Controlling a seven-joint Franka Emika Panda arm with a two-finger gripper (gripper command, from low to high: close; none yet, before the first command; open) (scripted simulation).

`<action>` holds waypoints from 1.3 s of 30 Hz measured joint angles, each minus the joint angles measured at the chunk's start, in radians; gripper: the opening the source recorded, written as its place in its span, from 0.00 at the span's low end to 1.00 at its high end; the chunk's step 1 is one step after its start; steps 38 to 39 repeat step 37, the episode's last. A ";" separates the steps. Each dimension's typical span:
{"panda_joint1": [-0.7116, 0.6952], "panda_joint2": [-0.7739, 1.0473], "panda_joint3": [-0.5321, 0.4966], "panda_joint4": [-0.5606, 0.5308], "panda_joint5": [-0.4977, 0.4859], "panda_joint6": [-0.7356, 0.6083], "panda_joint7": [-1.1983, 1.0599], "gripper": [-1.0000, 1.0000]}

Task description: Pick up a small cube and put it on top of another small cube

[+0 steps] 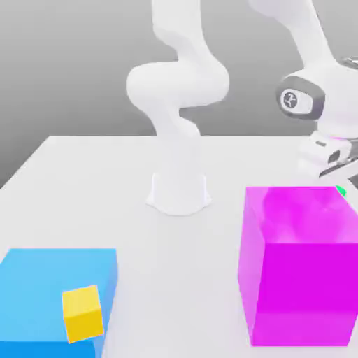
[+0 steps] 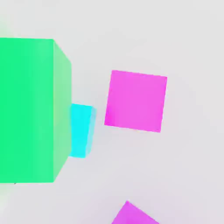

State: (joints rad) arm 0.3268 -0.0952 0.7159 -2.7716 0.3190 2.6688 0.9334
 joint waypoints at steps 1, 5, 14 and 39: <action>0.002 0.011 0.000 0.001 0.007 0.004 -0.005 0.00; 0.006 0.056 0.000 0.004 0.020 0.023 -0.014 0.00; 0.005 0.158 -0.014 0.003 -0.049 0.081 0.033 0.00; 0.146 0.231 -0.265 0.000 -0.536 0.216 0.382 1.00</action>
